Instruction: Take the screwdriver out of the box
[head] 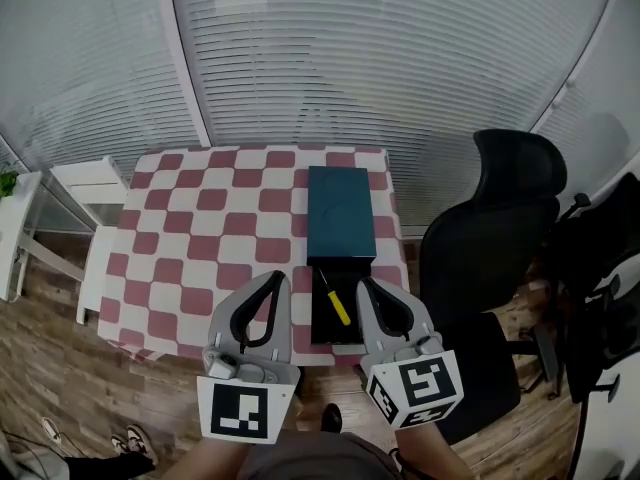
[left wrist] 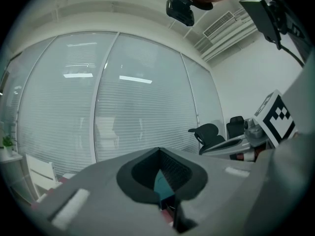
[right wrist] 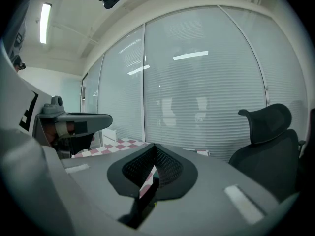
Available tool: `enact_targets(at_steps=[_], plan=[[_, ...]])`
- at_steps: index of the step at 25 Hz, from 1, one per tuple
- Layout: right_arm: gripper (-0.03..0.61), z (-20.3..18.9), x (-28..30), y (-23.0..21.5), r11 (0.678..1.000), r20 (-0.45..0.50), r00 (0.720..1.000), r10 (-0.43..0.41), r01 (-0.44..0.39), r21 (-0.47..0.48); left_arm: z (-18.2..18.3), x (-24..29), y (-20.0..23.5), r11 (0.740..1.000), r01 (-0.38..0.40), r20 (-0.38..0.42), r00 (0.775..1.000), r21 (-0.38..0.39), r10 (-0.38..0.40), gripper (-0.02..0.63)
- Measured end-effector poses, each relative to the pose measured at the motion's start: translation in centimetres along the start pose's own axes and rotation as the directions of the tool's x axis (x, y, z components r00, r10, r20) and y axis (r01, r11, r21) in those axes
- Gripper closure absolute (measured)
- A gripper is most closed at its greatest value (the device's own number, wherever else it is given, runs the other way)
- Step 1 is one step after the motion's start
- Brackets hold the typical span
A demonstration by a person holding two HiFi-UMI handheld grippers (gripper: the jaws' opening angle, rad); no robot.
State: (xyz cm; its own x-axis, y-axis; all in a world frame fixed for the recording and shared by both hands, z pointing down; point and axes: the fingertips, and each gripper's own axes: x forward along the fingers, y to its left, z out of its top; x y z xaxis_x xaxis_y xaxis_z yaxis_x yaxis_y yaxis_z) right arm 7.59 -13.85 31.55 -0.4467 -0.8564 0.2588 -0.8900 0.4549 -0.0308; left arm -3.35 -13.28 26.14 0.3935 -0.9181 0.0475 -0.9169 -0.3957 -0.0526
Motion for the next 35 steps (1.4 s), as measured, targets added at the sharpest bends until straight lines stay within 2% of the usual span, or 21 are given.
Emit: enact_targets(at_steps=[6,12,18,21,27,35], plan=[[0.551,-5.5,1.7,-0.7,0.999,-0.145,0.989,-0.012,0.018,0.041,-3.8,1.7,0.6,0.999,0.017,-0.096,0.995,-0.038,-0.021,0.614],[0.545,-11.4,3.4,-1.0,0.997,-0.287,0.958,0.008,0.014,0.075,-7.5,3.3,1.1,0.997,0.023,-0.175,0.984,-0.078,-0.036,0.614],[0.532,-15.3,5.1,-1.2,0.996,-0.382,0.923,0.036,0.000,0.092,-10.4,4.4,2.3,0.995,0.010,-0.232,0.972,-0.103,-0.034,0.614],[0.521,-16.5,6.0,-1.0,0.996,-0.414,0.909,0.046,-0.009,0.090,-11.7,5.2,3.1,0.994,0.004,-0.253,0.967,-0.112,-0.033,0.614],[0.492,-17.1,7.7,-0.8,0.999,-0.466,0.884,0.044,-0.035,0.027,-13.5,6.5,4.3,0.991,0.000,-0.280,0.959,-0.136,-0.038,0.614],[0.486,-17.4,9.3,0.2,0.998,-0.521,0.851,0.062,-0.067,0.009,-14.3,7.8,5.3,0.986,-0.002,-0.285,0.957,-0.165,-0.046,0.614]])
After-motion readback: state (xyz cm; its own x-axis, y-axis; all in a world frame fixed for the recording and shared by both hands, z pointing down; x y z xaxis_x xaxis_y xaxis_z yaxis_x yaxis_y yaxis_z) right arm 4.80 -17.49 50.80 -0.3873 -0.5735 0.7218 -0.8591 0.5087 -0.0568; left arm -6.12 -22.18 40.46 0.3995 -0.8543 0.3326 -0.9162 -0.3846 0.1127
